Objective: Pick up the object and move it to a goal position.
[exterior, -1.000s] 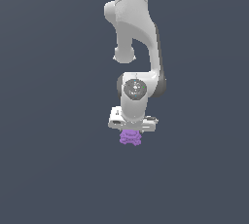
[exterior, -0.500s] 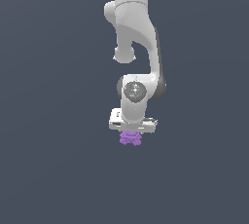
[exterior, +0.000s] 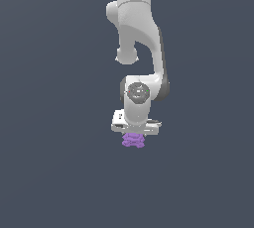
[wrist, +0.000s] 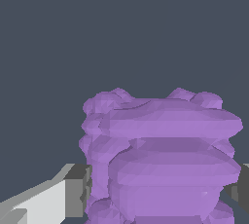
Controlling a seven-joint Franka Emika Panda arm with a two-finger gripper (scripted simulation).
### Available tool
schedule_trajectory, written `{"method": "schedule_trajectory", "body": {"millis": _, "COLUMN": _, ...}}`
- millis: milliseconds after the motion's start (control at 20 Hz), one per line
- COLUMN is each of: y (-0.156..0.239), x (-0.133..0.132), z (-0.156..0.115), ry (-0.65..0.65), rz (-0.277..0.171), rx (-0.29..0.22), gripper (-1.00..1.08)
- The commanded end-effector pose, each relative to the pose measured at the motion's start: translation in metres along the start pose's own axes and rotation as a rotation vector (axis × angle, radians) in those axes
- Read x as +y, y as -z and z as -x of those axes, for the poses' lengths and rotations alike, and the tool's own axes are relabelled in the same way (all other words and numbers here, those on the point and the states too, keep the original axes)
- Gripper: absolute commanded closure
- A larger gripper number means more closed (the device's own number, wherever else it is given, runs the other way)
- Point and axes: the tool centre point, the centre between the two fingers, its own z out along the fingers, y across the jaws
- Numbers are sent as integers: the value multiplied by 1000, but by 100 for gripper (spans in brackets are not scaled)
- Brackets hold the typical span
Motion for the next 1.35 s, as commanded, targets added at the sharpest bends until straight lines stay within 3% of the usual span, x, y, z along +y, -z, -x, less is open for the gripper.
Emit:
{"method": "schedule_trajectory", "body": {"millis": 0, "y": 6, "x": -5, "z": 0, "ry": 1, "rz": 0, "rx": 1, "gripper": 108}}
{"method": "schedule_trajectory", "body": {"millis": 250, "y": 33, "x": -26, "z": 4, "ry": 1, "rz": 0, "rx": 1, "gripper": 108}}
{"method": "schedule_trajectory", "body": {"millis": 850, "y": 130, "x": -105, "z": 13, "ry": 1, "rz": 0, "rx": 1, "gripper": 108}}
{"method": "schedule_trajectory", "body": {"millis": 1300, "y": 153, "x": -124, "z": 13, "ry": 1, "rz": 0, "rx": 1, "gripper": 108}}
